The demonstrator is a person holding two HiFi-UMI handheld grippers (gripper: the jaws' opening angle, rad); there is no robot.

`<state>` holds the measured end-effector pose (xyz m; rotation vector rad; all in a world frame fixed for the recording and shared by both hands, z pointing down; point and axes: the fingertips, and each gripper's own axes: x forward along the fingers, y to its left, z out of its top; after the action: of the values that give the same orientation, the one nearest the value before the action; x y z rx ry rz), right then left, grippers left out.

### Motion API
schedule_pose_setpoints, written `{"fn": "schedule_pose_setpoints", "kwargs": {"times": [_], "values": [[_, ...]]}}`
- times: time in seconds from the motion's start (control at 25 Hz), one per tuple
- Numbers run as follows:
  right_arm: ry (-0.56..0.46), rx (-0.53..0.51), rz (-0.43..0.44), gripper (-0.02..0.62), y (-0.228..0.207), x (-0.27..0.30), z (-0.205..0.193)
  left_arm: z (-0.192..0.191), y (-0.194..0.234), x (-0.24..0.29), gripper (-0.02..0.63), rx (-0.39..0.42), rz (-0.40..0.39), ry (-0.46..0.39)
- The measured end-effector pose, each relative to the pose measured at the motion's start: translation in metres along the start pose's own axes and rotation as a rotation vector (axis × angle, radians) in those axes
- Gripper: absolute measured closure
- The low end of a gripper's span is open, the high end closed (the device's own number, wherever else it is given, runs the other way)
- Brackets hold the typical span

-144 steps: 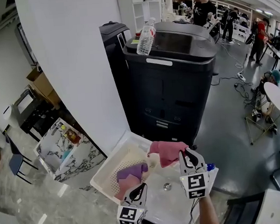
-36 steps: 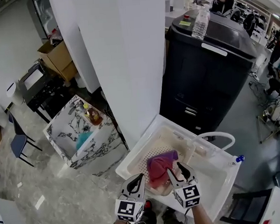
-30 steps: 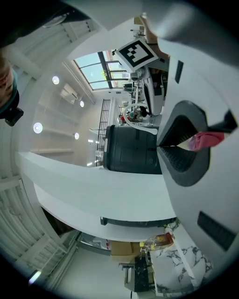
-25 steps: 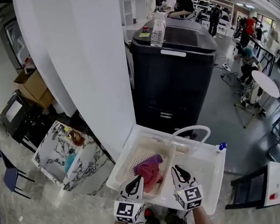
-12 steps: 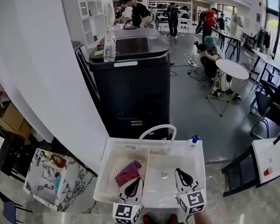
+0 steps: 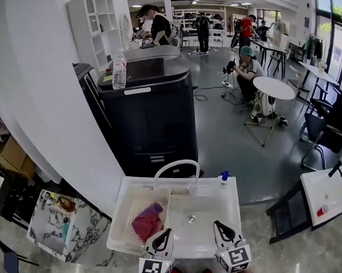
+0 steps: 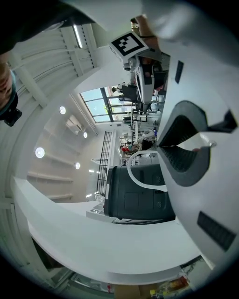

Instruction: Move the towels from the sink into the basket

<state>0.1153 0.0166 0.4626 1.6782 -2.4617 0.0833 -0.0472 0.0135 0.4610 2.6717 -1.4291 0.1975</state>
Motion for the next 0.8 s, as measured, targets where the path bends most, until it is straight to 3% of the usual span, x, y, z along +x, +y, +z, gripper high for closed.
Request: {"fn": "schedule_pose_setpoints", "kwargs": {"times": [0.8], "values": [[0.018, 0.029, 0.029, 0.564, -0.001, 0.001, -0.015, -0.010, -0.003, 0.005, 0.598, 0.006, 0.020, 0.022]]}}
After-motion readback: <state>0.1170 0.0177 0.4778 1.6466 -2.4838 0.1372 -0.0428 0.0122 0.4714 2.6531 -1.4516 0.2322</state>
